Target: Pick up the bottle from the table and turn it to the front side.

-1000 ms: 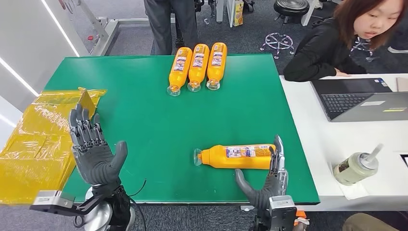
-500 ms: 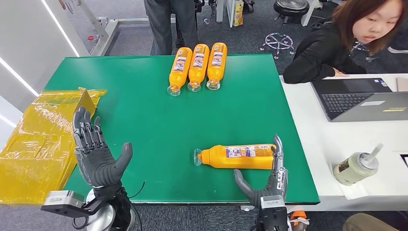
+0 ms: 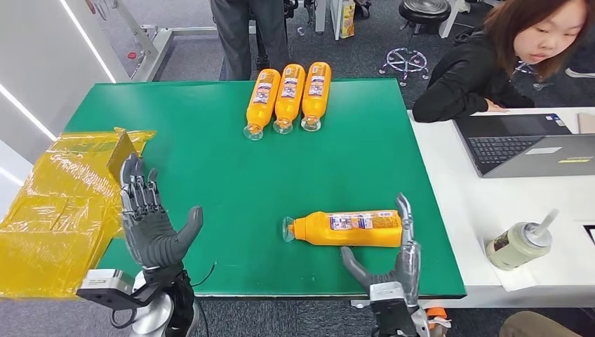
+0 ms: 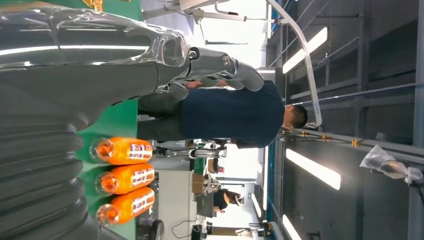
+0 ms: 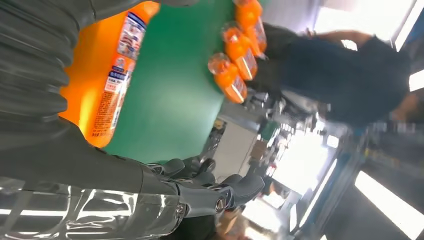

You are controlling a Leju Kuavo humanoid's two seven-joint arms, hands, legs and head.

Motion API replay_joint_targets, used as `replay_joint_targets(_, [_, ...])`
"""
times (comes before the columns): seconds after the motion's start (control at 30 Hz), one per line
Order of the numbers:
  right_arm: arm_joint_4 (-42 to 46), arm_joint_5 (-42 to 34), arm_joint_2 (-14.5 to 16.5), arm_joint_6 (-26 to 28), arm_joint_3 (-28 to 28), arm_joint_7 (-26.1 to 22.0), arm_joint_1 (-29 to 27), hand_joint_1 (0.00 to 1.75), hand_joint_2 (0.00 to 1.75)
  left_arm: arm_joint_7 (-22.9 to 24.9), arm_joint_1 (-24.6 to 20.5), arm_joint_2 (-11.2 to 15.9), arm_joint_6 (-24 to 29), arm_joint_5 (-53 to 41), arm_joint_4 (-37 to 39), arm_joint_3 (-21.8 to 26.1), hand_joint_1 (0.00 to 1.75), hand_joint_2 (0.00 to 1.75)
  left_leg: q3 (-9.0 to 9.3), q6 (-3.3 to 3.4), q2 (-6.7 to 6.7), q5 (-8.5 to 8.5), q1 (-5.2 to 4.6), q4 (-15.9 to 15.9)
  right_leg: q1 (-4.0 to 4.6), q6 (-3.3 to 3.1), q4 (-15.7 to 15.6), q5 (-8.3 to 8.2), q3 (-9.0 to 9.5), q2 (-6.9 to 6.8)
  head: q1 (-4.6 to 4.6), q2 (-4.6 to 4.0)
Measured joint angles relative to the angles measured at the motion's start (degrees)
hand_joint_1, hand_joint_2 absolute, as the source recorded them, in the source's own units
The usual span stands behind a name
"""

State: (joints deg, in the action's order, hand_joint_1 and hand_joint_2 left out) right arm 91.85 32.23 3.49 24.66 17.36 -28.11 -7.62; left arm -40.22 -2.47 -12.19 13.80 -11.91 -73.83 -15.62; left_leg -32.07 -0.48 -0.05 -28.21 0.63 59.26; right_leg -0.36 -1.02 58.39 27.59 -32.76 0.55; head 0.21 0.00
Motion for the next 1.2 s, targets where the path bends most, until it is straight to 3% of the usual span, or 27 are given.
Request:
replay_joint_targets(0.17, [-0.2,21.3,-5.1,-6.0,-2.0,13.1,2.9,0.00,1.75,0.1,-0.4,0.0,0.0,-2.3,0.8,0.2,0.00,1.75,-0.02,0.04,0.01,0.03,-0.02,0.0,-0.01,0.11,0.0,-0.07,0.01,0.01,-0.01,0.00])
replay_joint_targets(0.37, [-4.5,33.3,-12.7,-8.7,-3.7,18.0,10.9,0.00,1.75,0.1,-0.4,0.0,-0.2,-3.5,1.3,0.9,0.00,1.75,-0.09,0.14,0.03,0.08,-0.02,0.1,-0.03,0.19,0.0,-0.18,0.00,0.06,-0.01,0.00])
replay_joint_targets(0.53, [-10.5,32.6,-17.8,-12.1,-3.1,18.2,20.5,0.00,1.75,0.1,0.3,0.0,-0.3,-4.1,1.3,1.6,0.00,1.75,-0.11,0.22,0.00,0.15,-0.02,0.1,-0.03,0.23,0.0,-0.25,-0.01,0.03,-0.01,0.00])
replay_joint_targets(0.67, [-15.1,31.1,-19.9,-16.3,-1.3,18.0,27.4,0.00,1.75,0.2,0.7,0.0,-0.5,-4.3,1.3,1.8,0.00,1.75,-0.12,0.22,-0.01,0.17,-0.01,0.1,-0.03,0.23,0.0,-0.25,-0.01,0.02,-0.02,0.00])
replay_joint_targets(1.0, [-28.5,15.7,-22.9,-35.0,7.5,15.5,41.8,0.00,1.75,0.3,0.9,0.0,-1.8,-4.1,1.9,2.1,0.00,1.75,-0.20,0.22,-0.05,0.18,-0.02,0.2,-0.03,0.25,0.0,-0.27,-0.07,-0.01,-0.01,0.00])
replay_joint_targets(1.2, [-35.6,3.7,-24.1,-50.4,16.5,16.5,52.3,0.00,1.75,0.6,0.1,0.0,-2.0,-2.7,3.3,2.1,0.00,1.75,-0.25,0.24,-0.05,0.24,-0.02,0.2,-0.03,0.26,0.0,-0.30,-0.15,-0.01,-0.02,0.00])
